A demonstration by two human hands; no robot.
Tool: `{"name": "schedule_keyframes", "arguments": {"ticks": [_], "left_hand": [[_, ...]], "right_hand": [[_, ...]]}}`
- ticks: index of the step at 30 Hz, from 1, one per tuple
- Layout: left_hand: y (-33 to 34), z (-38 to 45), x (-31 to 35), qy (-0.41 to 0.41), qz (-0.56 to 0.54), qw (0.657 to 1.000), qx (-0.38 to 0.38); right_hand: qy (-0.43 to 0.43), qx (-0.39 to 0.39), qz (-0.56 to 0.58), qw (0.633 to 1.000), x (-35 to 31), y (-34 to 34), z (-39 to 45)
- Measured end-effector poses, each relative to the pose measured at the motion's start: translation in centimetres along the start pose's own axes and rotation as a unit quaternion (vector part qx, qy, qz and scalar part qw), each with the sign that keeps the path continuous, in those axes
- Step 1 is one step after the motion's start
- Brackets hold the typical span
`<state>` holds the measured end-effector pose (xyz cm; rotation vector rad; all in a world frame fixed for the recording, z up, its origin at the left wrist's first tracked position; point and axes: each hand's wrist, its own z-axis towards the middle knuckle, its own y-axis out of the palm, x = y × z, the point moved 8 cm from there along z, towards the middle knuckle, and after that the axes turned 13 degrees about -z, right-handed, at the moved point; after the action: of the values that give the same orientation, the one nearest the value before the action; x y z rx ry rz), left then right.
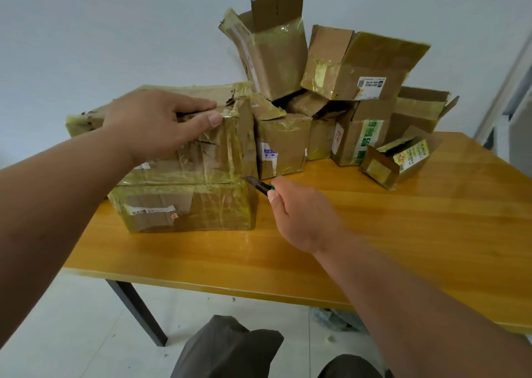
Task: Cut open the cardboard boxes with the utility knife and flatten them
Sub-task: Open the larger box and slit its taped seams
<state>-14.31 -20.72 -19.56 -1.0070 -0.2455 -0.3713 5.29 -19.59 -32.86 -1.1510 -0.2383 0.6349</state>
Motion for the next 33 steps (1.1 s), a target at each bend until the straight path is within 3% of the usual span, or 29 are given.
{"name": "schedule_keyframes", "arguments": {"ticks": [33], "left_hand": [[0.4, -0.4, 0.6, -0.025, 0.065, 0.997, -0.023]], "right_hand": [[0.047, -0.092, -0.024, 0.994, 0.3, 0.8, -1.2]]}}
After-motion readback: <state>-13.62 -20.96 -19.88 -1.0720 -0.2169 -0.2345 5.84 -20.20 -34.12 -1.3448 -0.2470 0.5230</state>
